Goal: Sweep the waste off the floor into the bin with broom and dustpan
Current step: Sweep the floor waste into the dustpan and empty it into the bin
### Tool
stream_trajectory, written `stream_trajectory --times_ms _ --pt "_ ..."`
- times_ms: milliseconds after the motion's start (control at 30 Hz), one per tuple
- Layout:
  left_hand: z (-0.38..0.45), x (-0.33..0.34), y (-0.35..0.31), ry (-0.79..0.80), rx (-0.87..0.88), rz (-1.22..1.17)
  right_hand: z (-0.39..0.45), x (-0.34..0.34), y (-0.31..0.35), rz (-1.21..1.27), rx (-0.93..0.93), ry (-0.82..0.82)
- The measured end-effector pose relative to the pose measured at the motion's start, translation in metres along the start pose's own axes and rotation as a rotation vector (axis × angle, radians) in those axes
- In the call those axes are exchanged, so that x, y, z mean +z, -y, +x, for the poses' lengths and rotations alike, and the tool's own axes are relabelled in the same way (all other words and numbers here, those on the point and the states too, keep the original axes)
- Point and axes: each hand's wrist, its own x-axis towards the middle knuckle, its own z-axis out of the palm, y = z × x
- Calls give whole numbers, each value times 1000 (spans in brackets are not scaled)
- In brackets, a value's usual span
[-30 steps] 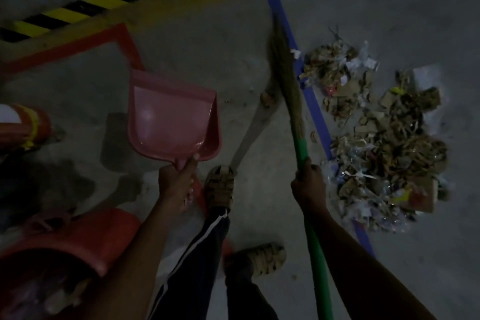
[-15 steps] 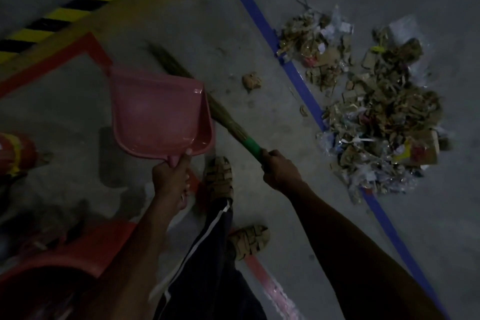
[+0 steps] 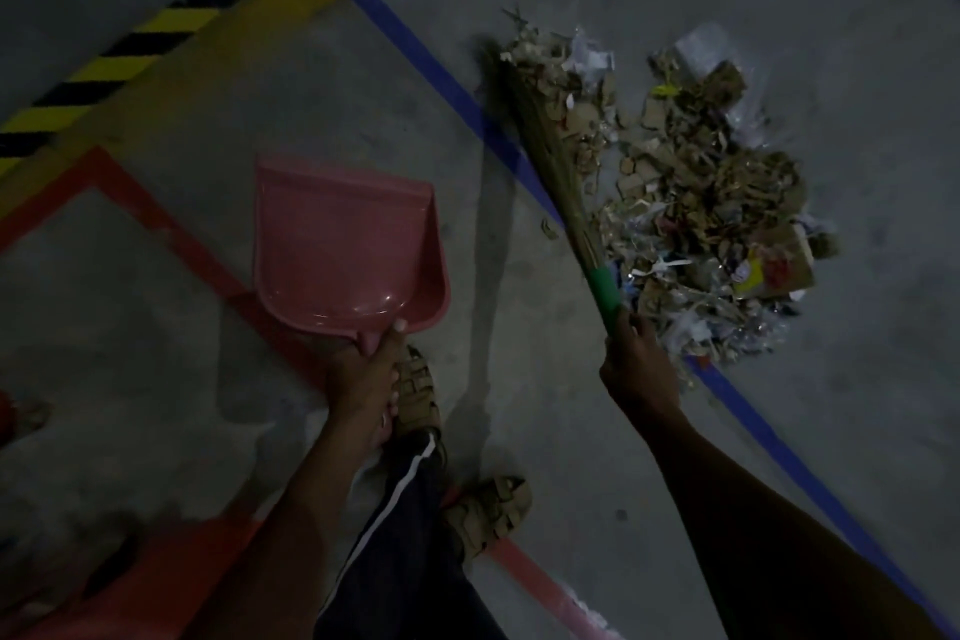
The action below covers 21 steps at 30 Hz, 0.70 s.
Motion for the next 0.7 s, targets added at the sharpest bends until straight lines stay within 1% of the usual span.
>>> stream_trajectory --times_ms 167,233,367,500,567,633,700 --pt "10 25 -33 11 -22 39 13 -6 -5 85 -61 -22" --pt "17 32 -46 10 -5 60 30 -9 8 128 -91 -21" --pt "32 46 -69 48 23 78 87 -15 43 224 -98 46" --pt "53 63 -90 65 65 128 156 -29 88 363 -60 111" --pt "61 70 -96 65 87 146 183 -36 106 440 18 161" --pt "65 77 -100 59 104 182 205 -38 115 496 87 193" --pt "66 84 -98 63 113 208 217 -36 115 482 125 193"
